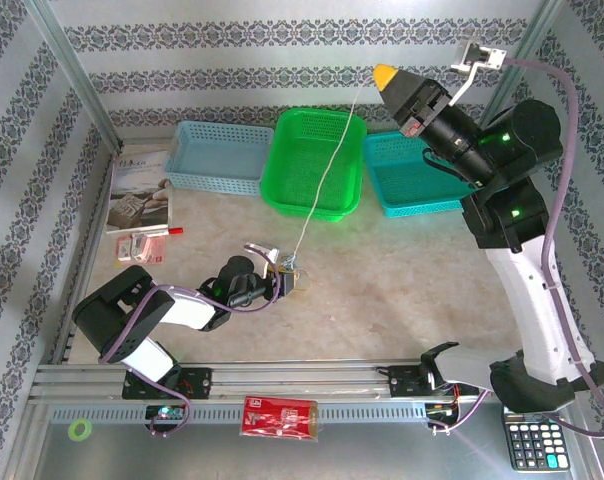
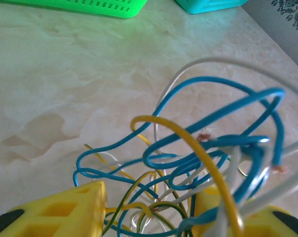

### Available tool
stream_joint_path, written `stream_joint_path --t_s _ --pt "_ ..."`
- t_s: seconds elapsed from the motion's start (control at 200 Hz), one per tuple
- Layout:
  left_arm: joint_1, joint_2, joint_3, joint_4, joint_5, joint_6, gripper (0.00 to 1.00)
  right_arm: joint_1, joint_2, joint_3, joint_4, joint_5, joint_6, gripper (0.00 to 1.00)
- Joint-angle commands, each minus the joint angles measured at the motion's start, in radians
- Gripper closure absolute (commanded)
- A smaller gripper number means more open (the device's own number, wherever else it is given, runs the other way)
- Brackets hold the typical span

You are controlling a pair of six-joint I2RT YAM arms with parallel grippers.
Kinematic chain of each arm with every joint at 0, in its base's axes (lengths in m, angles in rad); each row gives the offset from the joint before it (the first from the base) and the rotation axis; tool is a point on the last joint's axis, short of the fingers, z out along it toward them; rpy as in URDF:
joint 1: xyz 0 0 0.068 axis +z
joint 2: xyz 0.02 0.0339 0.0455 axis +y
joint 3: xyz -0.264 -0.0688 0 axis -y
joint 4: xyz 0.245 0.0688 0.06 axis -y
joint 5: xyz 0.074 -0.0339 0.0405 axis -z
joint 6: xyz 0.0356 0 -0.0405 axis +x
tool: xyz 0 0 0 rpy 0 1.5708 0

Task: Untangle the cables

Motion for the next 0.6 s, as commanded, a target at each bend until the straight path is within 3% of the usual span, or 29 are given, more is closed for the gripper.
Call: stream_joint_path --t_s 0.0,0.325,0.595 --pt "-0.014 0.010 -0.015 0.040 -0.005 -0.015 0.48 -0.011 -0.019 -0.052 0.058 0.015 0.029 1.00" --pt "-0.014 -0.139 -0.039 -0.058 -0.038 -0.004 0.18 0.007 -0.085 -0.334 0.130 -0.008 0.059 1.00" --pt "-0.014 -0.390 -0.030 -0.281 -0.086 0.071 0.07 0.064 -0.104 -0.415 0.096 -0.003 -0.010 1.00"
